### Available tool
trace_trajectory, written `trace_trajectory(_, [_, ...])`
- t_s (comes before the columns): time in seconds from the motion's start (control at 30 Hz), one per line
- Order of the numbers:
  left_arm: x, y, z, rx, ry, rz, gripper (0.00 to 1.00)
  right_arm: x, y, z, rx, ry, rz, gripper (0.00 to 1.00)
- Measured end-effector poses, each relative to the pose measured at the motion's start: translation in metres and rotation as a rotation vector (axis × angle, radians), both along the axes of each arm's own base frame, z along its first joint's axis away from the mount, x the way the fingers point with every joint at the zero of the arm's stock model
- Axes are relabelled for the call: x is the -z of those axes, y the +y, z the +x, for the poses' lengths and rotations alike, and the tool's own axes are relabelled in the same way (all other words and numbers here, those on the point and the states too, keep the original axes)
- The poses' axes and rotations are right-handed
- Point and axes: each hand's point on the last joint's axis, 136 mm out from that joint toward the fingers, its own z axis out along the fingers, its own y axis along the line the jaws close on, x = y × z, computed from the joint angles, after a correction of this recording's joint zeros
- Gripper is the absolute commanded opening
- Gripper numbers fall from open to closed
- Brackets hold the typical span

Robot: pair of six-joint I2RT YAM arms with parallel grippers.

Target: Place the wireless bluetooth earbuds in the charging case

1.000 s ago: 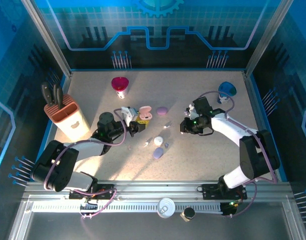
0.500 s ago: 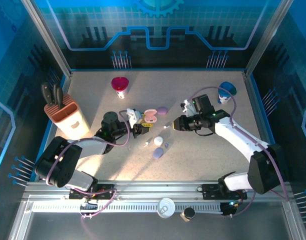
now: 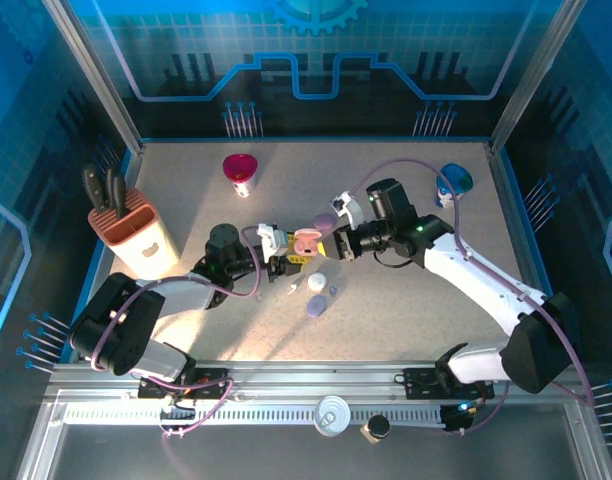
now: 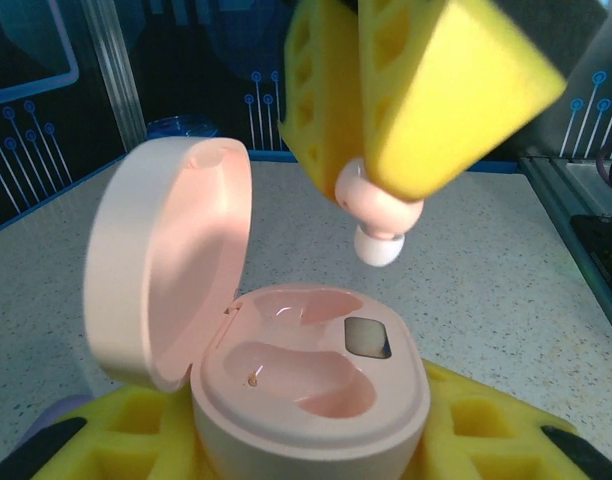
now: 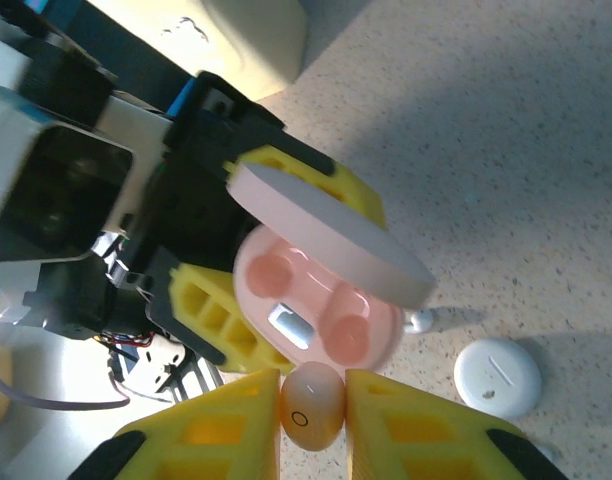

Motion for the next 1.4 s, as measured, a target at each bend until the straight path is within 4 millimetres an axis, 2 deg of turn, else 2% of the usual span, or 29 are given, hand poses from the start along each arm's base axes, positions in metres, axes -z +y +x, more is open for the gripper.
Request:
trace_trajectory(0.17, [0.001,-0.001,-0.002,0.013,0.005,0.002,0.35,-0.008,0.006,0.002,-0.020,-0.029,0.010,0.21])
trace_trajectory(0.43, [0.007,-0.001,-0.004,0.021,0.030,0.018,0.36,0.006,0.010,0.007,-0.026,-0.005,-0.013,0.21])
trace_trajectory(0.83, [0.002,-0.002,-0.002,0.018,0.038,0.008,0.36,0.022,0.010,0.010,-0.029,0.017,-0.052,0.22])
trace_trajectory(0.9, [0.003,-0.002,-0.001,0.016,0.042,0.010,0.36,0.023,0.010,0.010,-0.029,0.017,-0.054,0.25])
trace_trajectory(1.1, [0.002,-0.002,-0.001,0.012,0.036,0.008,0.36,0.023,0.008,0.013,-0.011,-0.005,-0.072,0.52])
trace_trajectory(1.17, [0.002,-0.002,-0.001,0.012,0.034,0.007,0.36,0.019,0.004,0.015,0.006,-0.025,-0.075,0.57])
trace_trajectory(1.33, [0.000,0.002,0.004,-0.007,0.040,-0.001,0.36,0.000,-0.013,0.012,0.067,-0.116,-0.023,0.62])
trace_trajectory(1.4, [-0.003,0.009,0.012,-0.041,0.048,-0.013,0.36,-0.003,-0.021,0.012,0.100,-0.147,-0.005,0.62])
